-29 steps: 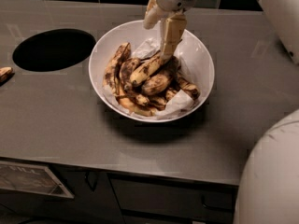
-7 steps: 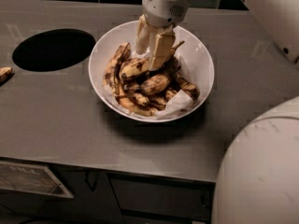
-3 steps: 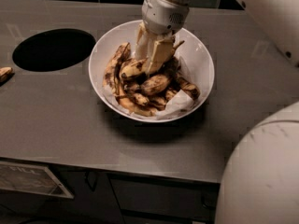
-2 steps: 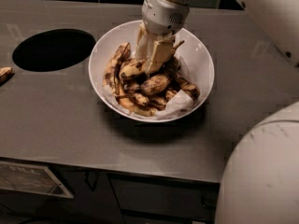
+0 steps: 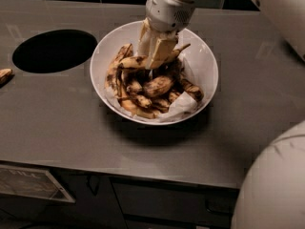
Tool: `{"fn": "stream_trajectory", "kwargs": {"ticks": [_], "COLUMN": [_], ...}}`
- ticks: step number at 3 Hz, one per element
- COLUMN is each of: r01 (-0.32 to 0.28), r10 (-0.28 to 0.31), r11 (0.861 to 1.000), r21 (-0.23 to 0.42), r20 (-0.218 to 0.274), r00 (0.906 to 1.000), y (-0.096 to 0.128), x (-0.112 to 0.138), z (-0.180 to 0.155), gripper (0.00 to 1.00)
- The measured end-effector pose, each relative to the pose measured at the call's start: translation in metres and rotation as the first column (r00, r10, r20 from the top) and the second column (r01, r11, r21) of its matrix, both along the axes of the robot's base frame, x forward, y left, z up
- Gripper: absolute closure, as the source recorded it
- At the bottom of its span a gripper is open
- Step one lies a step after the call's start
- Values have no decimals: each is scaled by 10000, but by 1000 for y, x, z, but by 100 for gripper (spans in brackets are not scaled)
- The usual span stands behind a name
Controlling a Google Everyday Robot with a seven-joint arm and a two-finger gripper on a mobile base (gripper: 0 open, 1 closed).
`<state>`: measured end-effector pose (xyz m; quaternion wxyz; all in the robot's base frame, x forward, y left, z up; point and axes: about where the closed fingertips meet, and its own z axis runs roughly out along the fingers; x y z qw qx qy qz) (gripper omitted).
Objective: Pick banana from white bowl
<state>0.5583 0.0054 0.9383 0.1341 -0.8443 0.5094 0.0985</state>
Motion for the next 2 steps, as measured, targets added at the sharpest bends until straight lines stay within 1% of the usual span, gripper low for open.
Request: {"fn": "stream_trajectory", "kwargs": {"ticks": [1,2], "r01": [327,516], "r10": [-352,-588], "r11": [9987,9970], "r21": [382,578], "r20": [686,1297], "r00": [9970,9898], "y": [-5,-9], "x": [-9,-24], "z": [25,53], "gripper": [100,100]}}
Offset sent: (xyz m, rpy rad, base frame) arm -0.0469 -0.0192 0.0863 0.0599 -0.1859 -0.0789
